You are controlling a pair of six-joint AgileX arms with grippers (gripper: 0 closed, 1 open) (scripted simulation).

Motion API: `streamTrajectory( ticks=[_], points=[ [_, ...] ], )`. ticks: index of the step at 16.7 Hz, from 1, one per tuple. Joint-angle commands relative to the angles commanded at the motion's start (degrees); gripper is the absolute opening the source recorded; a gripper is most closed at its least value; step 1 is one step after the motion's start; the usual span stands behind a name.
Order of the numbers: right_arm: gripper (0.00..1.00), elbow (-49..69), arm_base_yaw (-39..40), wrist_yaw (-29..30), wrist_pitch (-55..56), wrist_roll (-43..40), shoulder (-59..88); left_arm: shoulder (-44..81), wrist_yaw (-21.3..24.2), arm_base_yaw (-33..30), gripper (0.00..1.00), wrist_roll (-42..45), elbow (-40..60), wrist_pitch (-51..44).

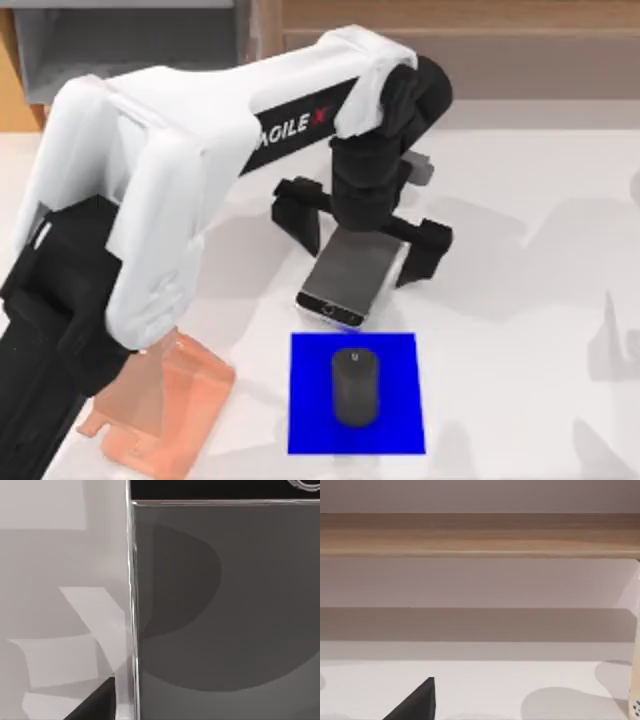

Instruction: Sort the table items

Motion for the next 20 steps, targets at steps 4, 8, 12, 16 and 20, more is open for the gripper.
streamTrajectory(
  ticks=[4, 8, 12, 16, 20],
  points=[
    [1.0, 0.0, 0.0, 0.0, 0.0, 0.0, 0.0, 0.02, 0.0, 0.02, 1.0, 0.02, -0.7, 0.71],
    [1.0, 0.0, 0.0, 0.0, 0.0, 0.0, 0.0, 0.02, 0.0, 0.02, 0.77, 0.02, -0.7, 0.71],
    [1.0, 0.0, 0.0, 0.0, 0.0, 0.0, 0.0, 0.02, 0.0, 0.02, 0.47, 0.02, -0.7, 0.71],
    [1.0, 0.0, 0.0, 0.0, 0.0, 0.0, 0.0, 0.02, 0.0, 0.02, 0.17, 0.02, -0.7, 0.71],
    [1.0, 0.0, 0.0, 0.0, 0.0, 0.0, 0.0, 0.02, 0.0, 0.02, 0.0, 0.02, -0.7, 0.71]
  ],
)
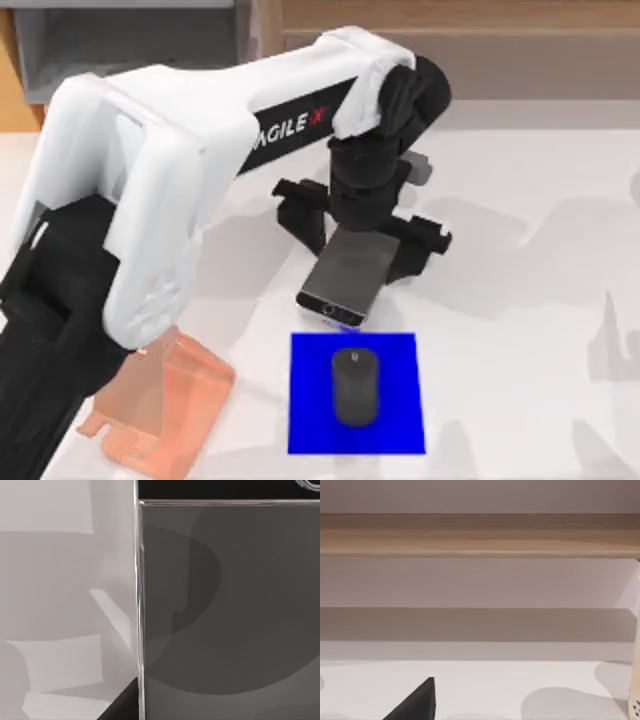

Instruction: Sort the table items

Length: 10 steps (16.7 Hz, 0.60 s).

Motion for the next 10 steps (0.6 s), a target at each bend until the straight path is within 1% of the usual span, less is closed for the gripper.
streamTrajectory(
  ticks=[6, 10],
  points=[
    [1.0, 0.0, 0.0, 0.0, 0.0, 0.0, 0.0, 0.0, 0.0, 0.0, 0.0, 0.0, 0.0, 0.0],
    [1.0, 0.0, 0.0, 0.0, 0.0, 0.0, 0.0, -0.98, -0.06, 0.06, 0.0, -0.22, 1.48, -1.74]
  ],
)
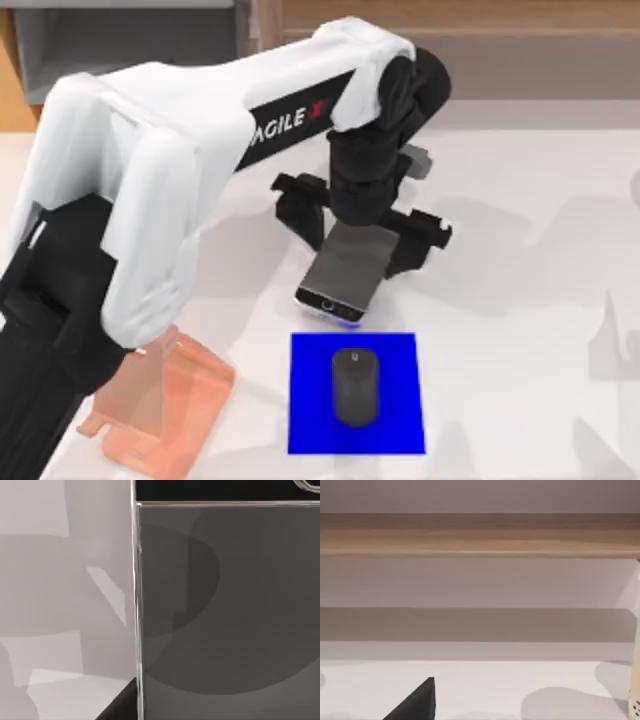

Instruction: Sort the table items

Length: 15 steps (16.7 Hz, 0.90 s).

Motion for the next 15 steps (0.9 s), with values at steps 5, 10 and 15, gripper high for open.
streamTrajectory(
  ticks=[5, 10, 15],
  points=[
    [1.0, 0.0, 0.0, 0.0, 0.0, 0.0, 0.0, -0.54, -0.01, -0.28, 0.0, 0.32, 3.42, -4.19],
    [1.0, 0.0, 0.0, 0.0, 0.0, 0.0, 0.0, -0.32, -0.03, -0.13, 0.0, 0.38, 3.51, -4.32],
    [1.0, 0.0, 0.0, 0.0, 0.0, 0.0, 0.0, -2.11, -1.35, -0.81, 0.0, -6.63, 2.09, -4.22]
  ],
)
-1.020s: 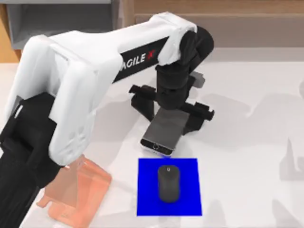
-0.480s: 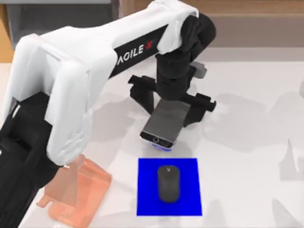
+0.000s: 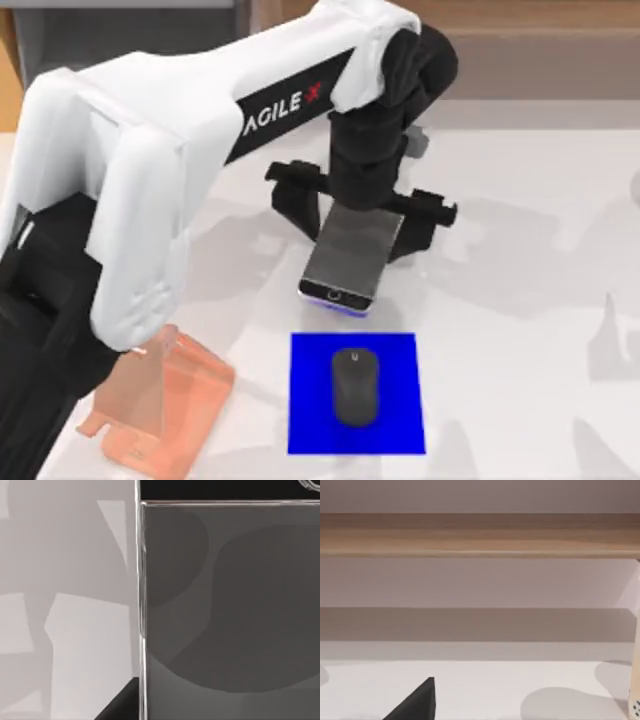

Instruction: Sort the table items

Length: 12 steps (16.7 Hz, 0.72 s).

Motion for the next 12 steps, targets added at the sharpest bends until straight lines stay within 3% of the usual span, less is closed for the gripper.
streamTrajectory(
  ticks=[6, 12],
  points=[
    [1.0, 0.0, 0.0, 0.0, 0.0, 0.0, 0.0, -7.22, -5.09, -2.15, 0.0, -26.64, -5.76, 0.5],
    [1.0, 0.0, 0.0, 0.0, 0.0, 0.0, 0.0, -19.68, -12.23, -5.09, 0.0, -67.78, -15.79, 2.1]
  ],
)
